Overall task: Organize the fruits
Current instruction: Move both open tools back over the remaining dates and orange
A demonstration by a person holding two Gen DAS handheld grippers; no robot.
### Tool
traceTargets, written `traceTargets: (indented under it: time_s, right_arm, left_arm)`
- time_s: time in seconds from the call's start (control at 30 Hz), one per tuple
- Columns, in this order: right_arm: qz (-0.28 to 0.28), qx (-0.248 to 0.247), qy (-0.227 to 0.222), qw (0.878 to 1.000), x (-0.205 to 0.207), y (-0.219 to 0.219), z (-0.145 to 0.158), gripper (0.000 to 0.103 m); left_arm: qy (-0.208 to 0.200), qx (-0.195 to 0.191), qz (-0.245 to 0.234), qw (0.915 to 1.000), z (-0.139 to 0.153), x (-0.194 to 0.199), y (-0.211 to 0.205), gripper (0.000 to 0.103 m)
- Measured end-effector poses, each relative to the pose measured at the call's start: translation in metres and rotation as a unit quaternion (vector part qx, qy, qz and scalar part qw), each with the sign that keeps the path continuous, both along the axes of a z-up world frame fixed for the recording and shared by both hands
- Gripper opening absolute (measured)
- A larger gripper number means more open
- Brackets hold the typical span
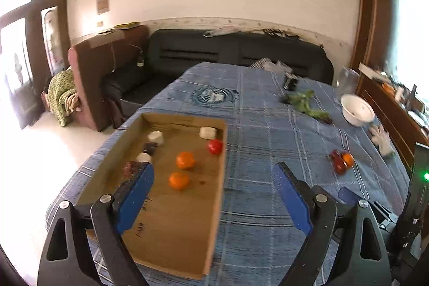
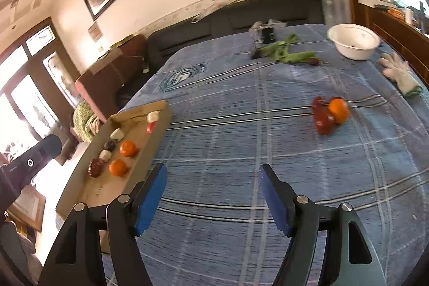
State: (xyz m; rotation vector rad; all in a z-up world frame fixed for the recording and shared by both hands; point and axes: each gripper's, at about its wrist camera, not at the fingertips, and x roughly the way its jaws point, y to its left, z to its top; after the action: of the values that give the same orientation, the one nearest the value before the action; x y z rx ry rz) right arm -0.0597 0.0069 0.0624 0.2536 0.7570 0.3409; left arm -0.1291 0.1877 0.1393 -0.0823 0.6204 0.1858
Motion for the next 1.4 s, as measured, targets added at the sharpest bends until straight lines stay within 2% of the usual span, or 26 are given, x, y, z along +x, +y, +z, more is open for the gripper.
traceTargets:
  time_s: [0.43, 0.7, 0.8, 0.97, 1.1, 1.23, 1.4]
  right_arm:
    - [-0.015, 0.028, 0.021, 0.999, 0.001, -0.032, -0.015, 0.077]
    - [-0.033, 0.018, 0.015, 0.999, -0.004, -0.054, -0.009, 0.077]
    - [-0.059, -0.001, 0.009, 0.998, -0.008, -0.082, -0.006, 0.081]
    - [-0.121, -0.072, 0.015, 0.99, -0.005, -0.135, -0.007, 0.082]
    - [-0.14, -0.089, 0.032, 0.986, 0.018, -0.159, -0.005, 0.082]
    - [-0.117, -0.071, 0.038, 0.99, 0.057, -0.157, -0.006, 0.081]
    - [-0.099, -0.04, 0.07, 0.992, 0.111, -0.142, -0.026, 0.067]
  left_arm:
    - [0.017, 0.017, -0.038, 0.999, -0.012, 0.007, -0.036, 0.09]
    - [0.031, 0.0, -0.048, 0.9983, -0.02, 0.01, -0.034, 0.09]
    - [0.037, -0.02, -0.047, 0.998, -0.024, 0.014, -0.023, 0.09]
    - [0.049, -0.063, -0.066, 0.9946, -0.037, 0.023, -0.02, 0.09]
    - [0.066, -0.073, -0.093, 0.9909, -0.049, 0.029, -0.036, 0.09]
    - [0.073, -0.069, -0.112, 0.9886, -0.055, 0.031, -0.05, 0.09]
    - [0.083, -0.075, -0.118, 0.9868, -0.059, 0.032, -0.054, 0.09]
